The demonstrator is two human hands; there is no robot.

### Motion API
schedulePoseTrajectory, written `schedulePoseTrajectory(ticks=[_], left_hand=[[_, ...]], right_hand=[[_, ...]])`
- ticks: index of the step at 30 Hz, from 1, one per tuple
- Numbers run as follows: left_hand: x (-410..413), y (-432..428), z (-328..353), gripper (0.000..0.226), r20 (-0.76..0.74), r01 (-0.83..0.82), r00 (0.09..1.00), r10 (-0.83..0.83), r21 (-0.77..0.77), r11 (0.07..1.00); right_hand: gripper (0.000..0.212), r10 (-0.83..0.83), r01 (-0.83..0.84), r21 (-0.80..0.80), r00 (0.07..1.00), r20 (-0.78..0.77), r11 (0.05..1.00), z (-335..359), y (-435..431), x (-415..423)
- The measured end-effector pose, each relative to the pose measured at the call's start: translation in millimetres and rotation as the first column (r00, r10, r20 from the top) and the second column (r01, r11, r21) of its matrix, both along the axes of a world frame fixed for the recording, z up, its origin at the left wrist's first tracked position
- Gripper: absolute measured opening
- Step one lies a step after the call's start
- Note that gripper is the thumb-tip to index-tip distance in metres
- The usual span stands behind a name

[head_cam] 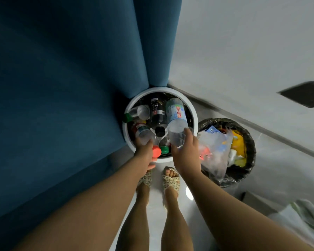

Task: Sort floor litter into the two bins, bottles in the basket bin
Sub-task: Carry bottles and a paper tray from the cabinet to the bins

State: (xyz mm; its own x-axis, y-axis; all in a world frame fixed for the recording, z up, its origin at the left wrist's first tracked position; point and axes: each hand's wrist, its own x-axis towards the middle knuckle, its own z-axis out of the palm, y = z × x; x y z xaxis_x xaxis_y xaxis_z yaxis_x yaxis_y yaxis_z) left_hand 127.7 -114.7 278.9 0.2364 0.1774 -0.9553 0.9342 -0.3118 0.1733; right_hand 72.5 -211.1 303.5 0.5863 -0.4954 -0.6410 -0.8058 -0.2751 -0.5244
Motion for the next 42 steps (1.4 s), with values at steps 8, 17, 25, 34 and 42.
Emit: schedulePoseTrajectory(ticks=[8,17,25,34,42], left_hand=[[3.2,11.0,-18.3,0.066,0.098,0.239,0.965,-0.244,0.067,0.969],[10.4,23.7,-8.8,0.057,0.246,0.386,0.876,-0.415,0.159,0.909],[23.5,28.8,50.1,0.055,0.349,0.548,0.730,-0.588,0.216,0.808],[14.5,23.9,156.6,0.052,0.459,0.695,0.366,-0.810,0.444,0.565],[-39.5,18.9,242.0,0.050,0.480,0.564,0.197,-0.855,0.657,0.499]], right_hand=[[0.074,0.022,-0.018,0.084,0.999,-0.047,0.996,-24.6,0.9,10.0],[0.083,-0.011,0.012,0.041,1.000,-0.018,0.999,-15.0,2.9,6.9],[0.077,-0.004,0.007,-0.061,0.999,0.044,0.998,40.1,5.4,7.7],[0.076,0.093,-0.080,-0.100,0.986,0.137,0.992,130.9,8.9,-12.0],[0.071,0.359,-0.322,-0.222,0.921,0.149,0.920,214.5,-12.4,-49.4]])
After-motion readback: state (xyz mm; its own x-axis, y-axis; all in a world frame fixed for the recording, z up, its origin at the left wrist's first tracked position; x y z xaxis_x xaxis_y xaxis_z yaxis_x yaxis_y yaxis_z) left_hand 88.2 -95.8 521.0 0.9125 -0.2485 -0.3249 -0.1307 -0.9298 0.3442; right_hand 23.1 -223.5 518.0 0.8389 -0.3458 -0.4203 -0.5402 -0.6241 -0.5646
